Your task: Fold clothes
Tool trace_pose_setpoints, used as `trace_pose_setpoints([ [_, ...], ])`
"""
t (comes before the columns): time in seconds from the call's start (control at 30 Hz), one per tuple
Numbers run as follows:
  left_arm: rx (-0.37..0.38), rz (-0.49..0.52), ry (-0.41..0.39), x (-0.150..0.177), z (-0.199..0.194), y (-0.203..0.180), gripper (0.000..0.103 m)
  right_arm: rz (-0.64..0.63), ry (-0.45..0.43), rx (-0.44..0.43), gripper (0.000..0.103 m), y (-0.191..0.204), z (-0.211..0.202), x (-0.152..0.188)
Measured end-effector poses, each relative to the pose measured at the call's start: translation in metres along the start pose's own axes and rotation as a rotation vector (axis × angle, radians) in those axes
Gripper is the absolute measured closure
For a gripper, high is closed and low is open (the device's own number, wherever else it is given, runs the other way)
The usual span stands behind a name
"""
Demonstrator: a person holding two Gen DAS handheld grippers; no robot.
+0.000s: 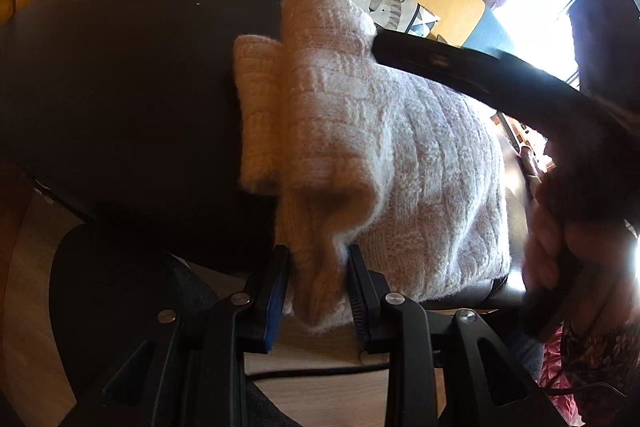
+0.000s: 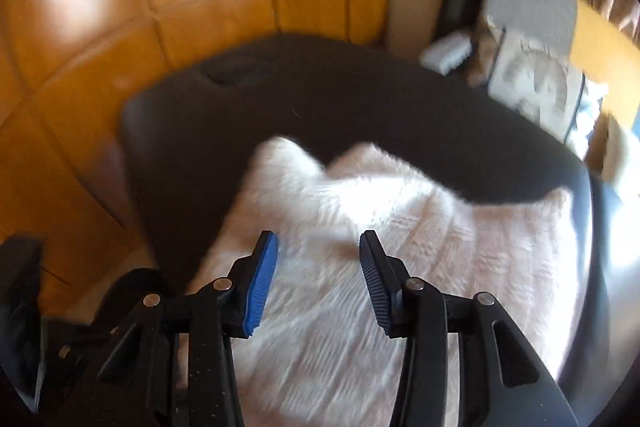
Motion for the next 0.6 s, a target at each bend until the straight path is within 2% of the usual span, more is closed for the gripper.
trace_pose_setpoints([
  [0.03,0.002,0.0,-0.002,0.0,0.001,0.001,0.073,0.024,0.032,-0.039,0.087,0.001,0.011,0.002],
  [0.13,0.011,-0.016,0.001,-0.001,0.002,0.005,0.071,0.002,0.026,-0.078,0.093,0.009,0.01,-0.002],
  [0.3,0.052,-0.063,0.008,-0.002,0.005,0.013,0.065,-0.026,-0.031,-0.124,0.093,0.027,-0.011,-0.017],
  [0.4,0.052,-0.07,0.008,-0.002,0.005,0.014,0.062,-0.069,-0.009,-0.129,0.093,0.03,0.007,-0.019],
  [0.47,0.039,-0.056,0.005,-0.004,0.004,0.014,0.061,-0.085,0.06,-0.129,0.093,0.031,0.028,-0.012],
  [0.6,0.03,-0.055,0.004,-0.006,0.002,0.015,0.059,-0.05,0.016,-0.177,0.091,0.027,0.017,-0.012],
])
Point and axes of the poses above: each gripper's, at about its wrist camera, not at the fingertips, and z roughly the way its jaws point, y to its left, x to its underside, the point moved 10 cm from there along z, roughly the way its jaws point, and after that the axes turned 1 degree about -z, right-handed, at the moved point
